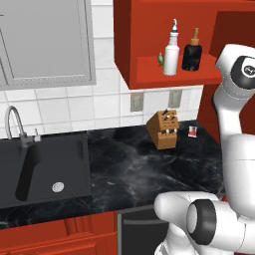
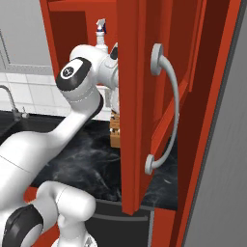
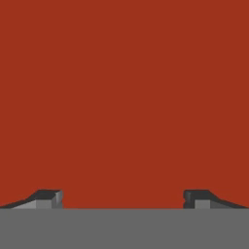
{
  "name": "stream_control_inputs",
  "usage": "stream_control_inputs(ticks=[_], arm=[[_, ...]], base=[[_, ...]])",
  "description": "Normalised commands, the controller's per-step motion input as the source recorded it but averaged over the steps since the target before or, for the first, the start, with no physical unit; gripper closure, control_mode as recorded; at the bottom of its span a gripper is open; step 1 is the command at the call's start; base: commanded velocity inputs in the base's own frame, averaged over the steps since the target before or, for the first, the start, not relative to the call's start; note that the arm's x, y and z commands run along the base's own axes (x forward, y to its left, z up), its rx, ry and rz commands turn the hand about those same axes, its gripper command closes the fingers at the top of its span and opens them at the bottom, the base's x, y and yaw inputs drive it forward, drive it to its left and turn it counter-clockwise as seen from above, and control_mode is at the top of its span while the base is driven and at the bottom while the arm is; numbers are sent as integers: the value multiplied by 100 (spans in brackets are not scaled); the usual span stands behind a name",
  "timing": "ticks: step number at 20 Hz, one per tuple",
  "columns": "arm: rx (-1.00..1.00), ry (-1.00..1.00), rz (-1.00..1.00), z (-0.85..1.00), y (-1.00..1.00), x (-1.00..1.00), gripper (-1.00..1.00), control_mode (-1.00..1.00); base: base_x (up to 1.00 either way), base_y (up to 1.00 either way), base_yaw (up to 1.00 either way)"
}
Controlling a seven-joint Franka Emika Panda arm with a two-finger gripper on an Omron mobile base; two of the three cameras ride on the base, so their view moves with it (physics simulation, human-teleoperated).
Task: Pick the soap dispenser and spray from the cabinet and place them on the counter.
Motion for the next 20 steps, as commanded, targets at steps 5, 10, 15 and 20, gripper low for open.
stream_control_inputs(ticks=[5,10,15,20], arm=[[0,-2,1,0,0,0,-100,-100],[1,-10,5,0,0,-3,-100,-100],[5,-13,9,7,7,-8,-100,-100],[7,-13,12,4,26,-8,-100,-100]], base=[[0,0,0],[0,0,0],[0,0,0],[0,0,0]])
